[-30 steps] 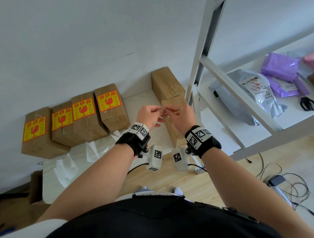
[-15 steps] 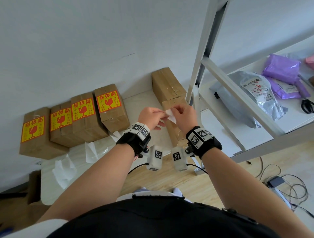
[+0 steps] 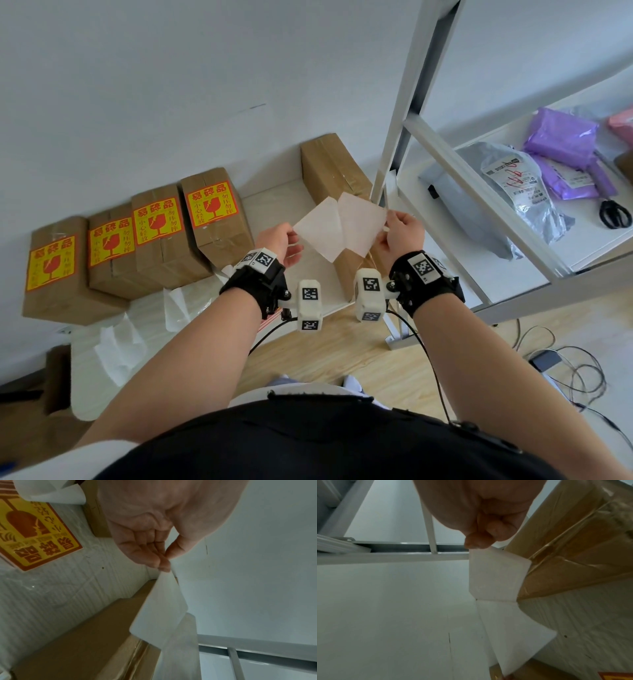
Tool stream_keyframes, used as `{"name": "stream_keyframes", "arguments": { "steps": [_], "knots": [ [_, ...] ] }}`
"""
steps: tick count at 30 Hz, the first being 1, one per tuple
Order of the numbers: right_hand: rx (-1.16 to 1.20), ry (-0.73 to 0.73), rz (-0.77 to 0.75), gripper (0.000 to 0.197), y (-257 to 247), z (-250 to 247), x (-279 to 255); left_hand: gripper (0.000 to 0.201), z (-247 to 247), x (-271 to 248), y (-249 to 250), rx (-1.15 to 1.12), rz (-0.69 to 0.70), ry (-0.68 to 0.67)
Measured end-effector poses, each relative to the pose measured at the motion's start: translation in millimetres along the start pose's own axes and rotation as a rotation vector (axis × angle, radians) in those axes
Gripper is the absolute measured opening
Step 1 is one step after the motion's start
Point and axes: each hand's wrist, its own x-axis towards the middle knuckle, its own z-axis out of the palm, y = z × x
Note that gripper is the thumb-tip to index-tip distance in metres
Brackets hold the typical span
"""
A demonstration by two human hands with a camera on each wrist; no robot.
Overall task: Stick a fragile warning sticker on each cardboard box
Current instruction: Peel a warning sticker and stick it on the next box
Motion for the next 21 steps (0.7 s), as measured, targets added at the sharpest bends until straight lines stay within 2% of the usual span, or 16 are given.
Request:
{"name": "stream_keyframes", "arguments": {
  "steps": [4, 14, 17, 19, 21],
  "knots": [
    [0.066, 0.014, -0.023, 0.013, -2, 0, 2, 0.023, -7, 8, 7, -0.067, 0.007, 0.078],
    [0.229, -0.093, -0.133, 0.016, -14, 13, -2, 0.026, -39, 11, 23, 0.003, 0.151, 0.22],
    [0.178, -0.138, -0.138, 0.024, -15, 24, -7, 0.013, -66, 32, 10, 0.193, 0.186, 0.231],
    [0.098, -0.17, -0.159, 0.015, -14, 36, -13, 0.015, -90, 54, -2, 0.178, 0.147, 0.288],
    [-0.012, -0.199, -0.198, 0.006, -11, 51, -20, 0.02, -106, 42, -3, 0.13, 0.135, 0.378]
  ]
}}
